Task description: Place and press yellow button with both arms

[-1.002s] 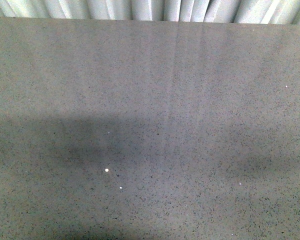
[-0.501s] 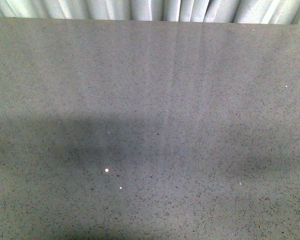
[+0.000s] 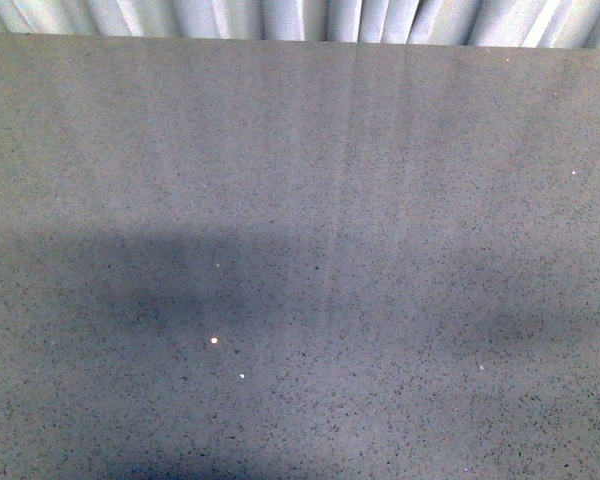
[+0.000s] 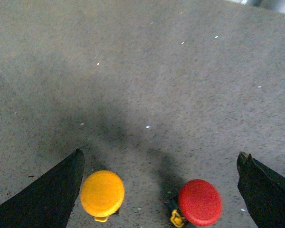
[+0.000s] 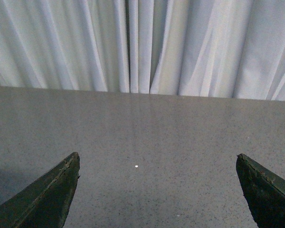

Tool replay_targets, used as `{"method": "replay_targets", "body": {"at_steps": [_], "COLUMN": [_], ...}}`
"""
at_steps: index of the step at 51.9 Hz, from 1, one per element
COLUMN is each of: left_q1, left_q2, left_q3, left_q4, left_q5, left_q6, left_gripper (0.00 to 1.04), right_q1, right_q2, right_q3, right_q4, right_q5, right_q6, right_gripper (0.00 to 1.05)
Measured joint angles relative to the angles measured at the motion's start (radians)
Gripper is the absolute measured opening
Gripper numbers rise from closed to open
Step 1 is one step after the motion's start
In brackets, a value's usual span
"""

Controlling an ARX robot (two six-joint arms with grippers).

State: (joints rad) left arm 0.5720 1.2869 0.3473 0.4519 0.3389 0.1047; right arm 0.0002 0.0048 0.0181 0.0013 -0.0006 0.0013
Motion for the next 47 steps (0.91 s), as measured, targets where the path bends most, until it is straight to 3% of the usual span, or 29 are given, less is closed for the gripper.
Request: {"method": "replay_targets", "body": {"at_steps": [13,47], "left_q1": [0.086,0.078], "left_q2": [0.277,0.435], "left_q3": [0.063,0.077], "left_q4": [0.131,0.197], "left_q5": [-0.028,-0.058], "left_q6": [0.029,0.060], "left_gripper": [0.96,0.96], "right_q1": [0.000,0.000], "right_q2": [0.000,0.000], "right_q3": [0.000,0.000], "right_q4": [0.000,0.000], "right_q5": [0.000,0.000], "right_q6": [0.000,0.000], "right_gripper": [0.96,0.96]}}
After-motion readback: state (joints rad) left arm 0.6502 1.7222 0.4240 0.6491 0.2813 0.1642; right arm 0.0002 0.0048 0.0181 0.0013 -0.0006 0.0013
